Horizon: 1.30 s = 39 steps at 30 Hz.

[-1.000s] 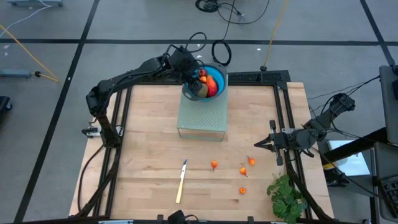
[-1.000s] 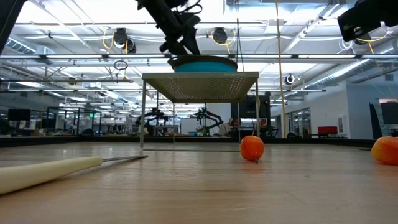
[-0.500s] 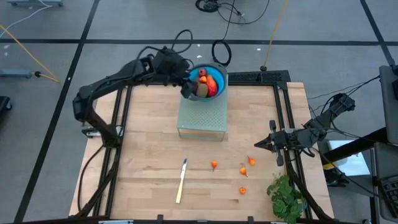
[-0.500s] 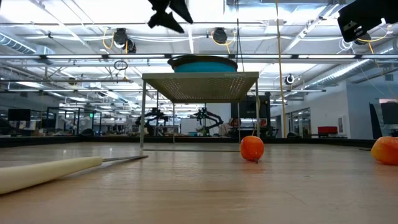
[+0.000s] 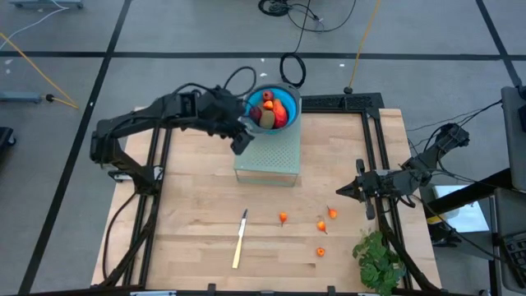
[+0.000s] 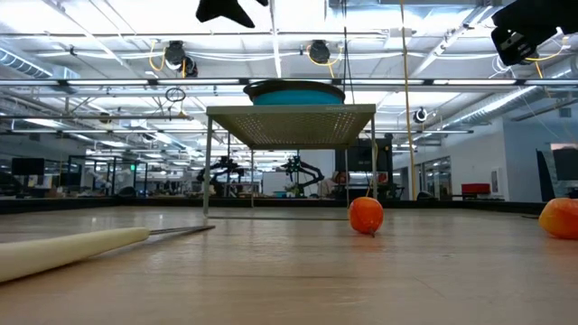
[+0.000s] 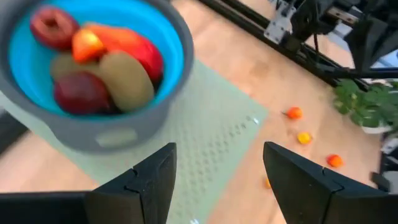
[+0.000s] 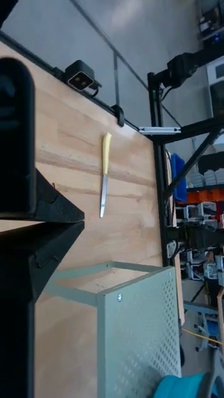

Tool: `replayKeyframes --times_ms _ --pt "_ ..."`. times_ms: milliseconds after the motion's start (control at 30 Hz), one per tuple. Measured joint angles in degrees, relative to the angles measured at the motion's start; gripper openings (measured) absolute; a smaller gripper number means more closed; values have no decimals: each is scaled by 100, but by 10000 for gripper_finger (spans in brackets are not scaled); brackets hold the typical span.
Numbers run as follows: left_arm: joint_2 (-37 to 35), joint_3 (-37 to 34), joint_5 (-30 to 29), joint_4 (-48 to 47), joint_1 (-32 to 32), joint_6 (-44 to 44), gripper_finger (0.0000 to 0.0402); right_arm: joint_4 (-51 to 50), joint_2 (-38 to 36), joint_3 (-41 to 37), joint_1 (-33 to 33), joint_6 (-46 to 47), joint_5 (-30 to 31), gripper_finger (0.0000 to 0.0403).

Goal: Pick & Place Fruit
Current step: Put the peach into the blue strainer bowl on the shelf

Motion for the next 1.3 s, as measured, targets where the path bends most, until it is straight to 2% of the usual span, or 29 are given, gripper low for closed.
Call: replayKeyframes --times_ms 133,333,467,633,800,967,1100,1300 --pt "-3 0 -21 -178 -269 -441 241 -2 1 0 2 -15 -275 0" --pt "-3 0 -20 -168 -685 -301 241 -4 43 2 2 -23 -917 0" --pt "-3 -5 -160 -119 -960 -265 241 1 141 0 2 32 -1098 0" --pt "0 -336 -334 400 -1283 -176 241 -1 465 1 2 109 -1205 0" --pt "0 -834 -364 697 -1503 -297 241 -4 899 0 2 340 -1210 0" --pt "-125 -1557 -326 1626 -1641 -263 241 -6 1335 0 2 647 -1224 0" --pt "-433 -2238 -317 2286 -1718 -263 241 0 1656 1 2 934 -1507 0" --pt "-1132 -3333 -306 3067 -1826 -325 241 -1 2102 0 2 1390 -1520 0"
